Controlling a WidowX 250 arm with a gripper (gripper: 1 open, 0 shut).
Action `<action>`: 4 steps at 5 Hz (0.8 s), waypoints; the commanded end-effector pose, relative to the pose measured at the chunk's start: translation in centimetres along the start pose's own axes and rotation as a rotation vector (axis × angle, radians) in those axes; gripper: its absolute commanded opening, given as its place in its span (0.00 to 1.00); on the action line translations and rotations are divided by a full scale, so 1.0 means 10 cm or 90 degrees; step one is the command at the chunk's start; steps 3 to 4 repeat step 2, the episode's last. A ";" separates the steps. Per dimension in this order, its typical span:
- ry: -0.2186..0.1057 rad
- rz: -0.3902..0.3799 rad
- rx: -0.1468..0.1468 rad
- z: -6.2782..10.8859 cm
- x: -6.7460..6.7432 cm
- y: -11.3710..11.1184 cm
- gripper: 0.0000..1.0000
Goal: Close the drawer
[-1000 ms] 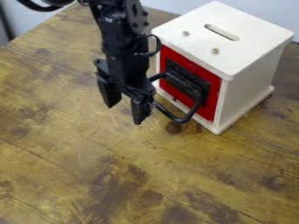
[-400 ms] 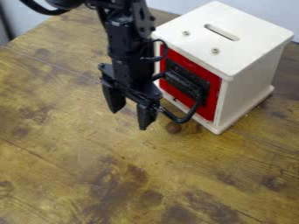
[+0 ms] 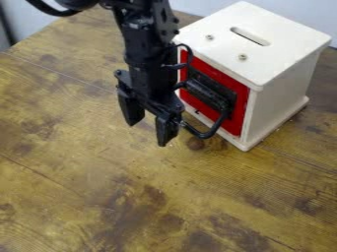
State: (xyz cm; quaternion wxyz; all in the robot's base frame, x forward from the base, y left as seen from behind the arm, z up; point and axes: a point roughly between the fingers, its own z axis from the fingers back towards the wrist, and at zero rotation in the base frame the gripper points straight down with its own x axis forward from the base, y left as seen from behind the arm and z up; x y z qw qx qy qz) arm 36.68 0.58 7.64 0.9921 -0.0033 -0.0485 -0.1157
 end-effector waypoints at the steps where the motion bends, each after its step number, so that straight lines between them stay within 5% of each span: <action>1: -0.064 0.012 0.015 0.52 0.09 0.08 1.00; 4: -0.072 0.021 0.020 0.55 0.14 0.08 1.00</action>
